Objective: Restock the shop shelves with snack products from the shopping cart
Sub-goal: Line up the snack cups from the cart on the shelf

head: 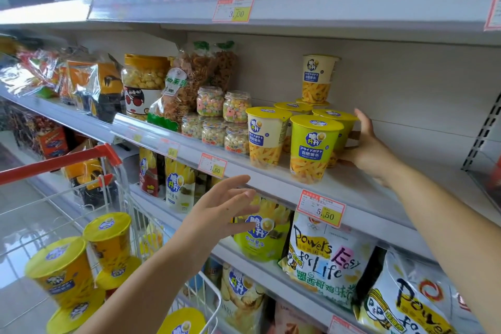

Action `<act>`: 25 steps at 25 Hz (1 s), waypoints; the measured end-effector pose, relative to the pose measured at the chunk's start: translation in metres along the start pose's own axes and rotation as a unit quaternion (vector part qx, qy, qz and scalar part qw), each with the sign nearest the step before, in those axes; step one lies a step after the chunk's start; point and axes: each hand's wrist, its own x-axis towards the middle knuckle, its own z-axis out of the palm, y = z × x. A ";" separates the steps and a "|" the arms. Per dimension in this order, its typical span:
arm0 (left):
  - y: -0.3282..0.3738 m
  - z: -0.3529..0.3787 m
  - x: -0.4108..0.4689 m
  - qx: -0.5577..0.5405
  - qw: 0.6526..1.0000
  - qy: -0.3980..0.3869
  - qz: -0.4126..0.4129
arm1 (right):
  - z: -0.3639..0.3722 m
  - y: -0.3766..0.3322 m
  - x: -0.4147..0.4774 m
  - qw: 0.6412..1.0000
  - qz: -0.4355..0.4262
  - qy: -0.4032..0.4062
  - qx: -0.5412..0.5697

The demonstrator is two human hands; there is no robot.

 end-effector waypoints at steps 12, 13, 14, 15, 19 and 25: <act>-0.020 -0.147 -0.074 0.117 0.963 0.238 -0.050 | 0.179 -0.051 -0.154 0.928 -0.306 -0.208 -0.047; -0.024 -0.163 -0.084 0.134 0.954 0.263 -0.044 | 0.213 -0.048 -0.151 0.906 -0.275 -0.305 -0.102; -0.028 -0.179 -0.094 0.147 0.945 0.289 -0.033 | 0.250 -0.046 -0.145 0.880 -0.247 -0.376 -0.153; -0.031 -0.194 -0.101 0.154 0.937 0.313 -0.018 | 0.286 -0.045 -0.138 0.853 -0.229 -0.424 -0.199; -0.043 -0.230 -0.127 0.157 0.912 0.376 0.038 | 0.408 -0.041 -0.136 0.766 -0.192 -0.513 -0.336; -0.049 -0.252 -0.126 0.209 0.900 0.382 -0.018 | 0.486 0.006 -0.175 0.746 -0.190 -0.438 -0.465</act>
